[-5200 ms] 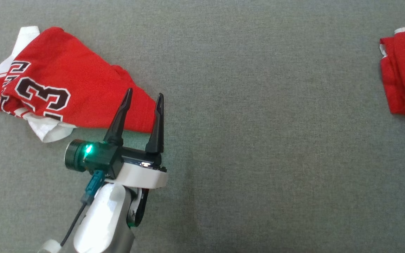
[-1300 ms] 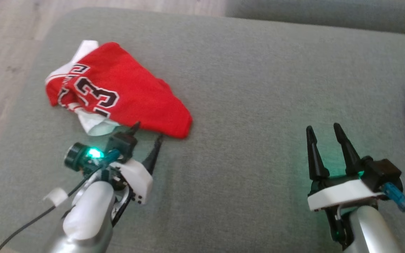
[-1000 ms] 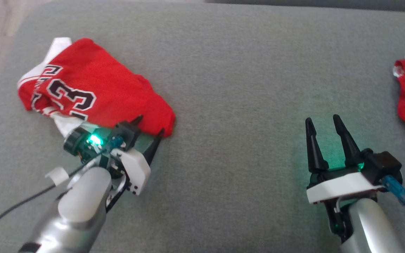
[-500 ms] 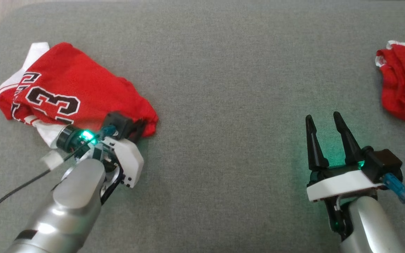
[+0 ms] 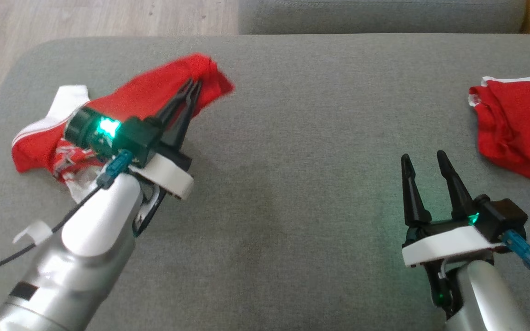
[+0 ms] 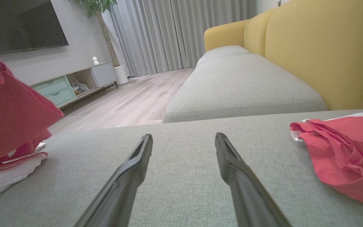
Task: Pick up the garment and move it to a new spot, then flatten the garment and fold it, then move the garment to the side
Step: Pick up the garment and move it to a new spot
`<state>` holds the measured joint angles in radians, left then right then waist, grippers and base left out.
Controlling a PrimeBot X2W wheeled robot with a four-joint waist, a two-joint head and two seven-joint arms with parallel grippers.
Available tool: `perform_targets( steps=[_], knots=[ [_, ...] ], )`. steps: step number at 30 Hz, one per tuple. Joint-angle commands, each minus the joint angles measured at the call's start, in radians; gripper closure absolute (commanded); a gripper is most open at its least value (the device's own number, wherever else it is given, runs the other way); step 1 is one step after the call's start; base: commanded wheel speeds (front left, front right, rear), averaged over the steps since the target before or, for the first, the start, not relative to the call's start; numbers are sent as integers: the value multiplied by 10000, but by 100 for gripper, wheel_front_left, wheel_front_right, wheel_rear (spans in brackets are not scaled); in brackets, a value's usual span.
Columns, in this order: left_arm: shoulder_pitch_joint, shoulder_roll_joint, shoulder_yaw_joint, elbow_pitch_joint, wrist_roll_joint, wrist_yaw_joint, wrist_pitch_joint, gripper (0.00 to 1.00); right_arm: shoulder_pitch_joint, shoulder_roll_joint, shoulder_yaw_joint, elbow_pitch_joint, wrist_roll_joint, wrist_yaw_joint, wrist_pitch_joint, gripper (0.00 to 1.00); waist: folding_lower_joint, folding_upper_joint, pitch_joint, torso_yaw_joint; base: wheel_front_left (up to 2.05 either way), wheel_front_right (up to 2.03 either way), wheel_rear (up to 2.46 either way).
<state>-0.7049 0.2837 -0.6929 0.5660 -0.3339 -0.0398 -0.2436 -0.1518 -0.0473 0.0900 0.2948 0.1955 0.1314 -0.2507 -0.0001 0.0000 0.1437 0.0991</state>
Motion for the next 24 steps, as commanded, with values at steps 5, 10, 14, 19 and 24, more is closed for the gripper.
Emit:
perform_targets(
  steps=[5,10,14,19,24],
  knots=[
    [-699,697,556,-1779,235,164,-155,100,-42,-30,208,-300,222,-7,-111,0,1,0,-80,-266,0,0,0],
    [-817,872,422,-2767,319,84,94,100,-152,-30,200,-392,356,-7,-111,0,1,0,27,-570,0,0,0],
    [-1114,924,227,-3460,458,-63,309,100,-317,-30,193,-474,498,-7,-111,0,1,0,223,-919,0,0,0],
    [-1542,853,-208,-4322,680,-343,443,100,-520,-30,205,-511,714,-7,-111,0,1,0,451,-1440,0,0,0],
    [-1715,769,-556,-4978,684,-512,640,100,-642,-30,207,-522,910,-7,-111,0,1,0,566,-1851,0,0,0]
  ],
)
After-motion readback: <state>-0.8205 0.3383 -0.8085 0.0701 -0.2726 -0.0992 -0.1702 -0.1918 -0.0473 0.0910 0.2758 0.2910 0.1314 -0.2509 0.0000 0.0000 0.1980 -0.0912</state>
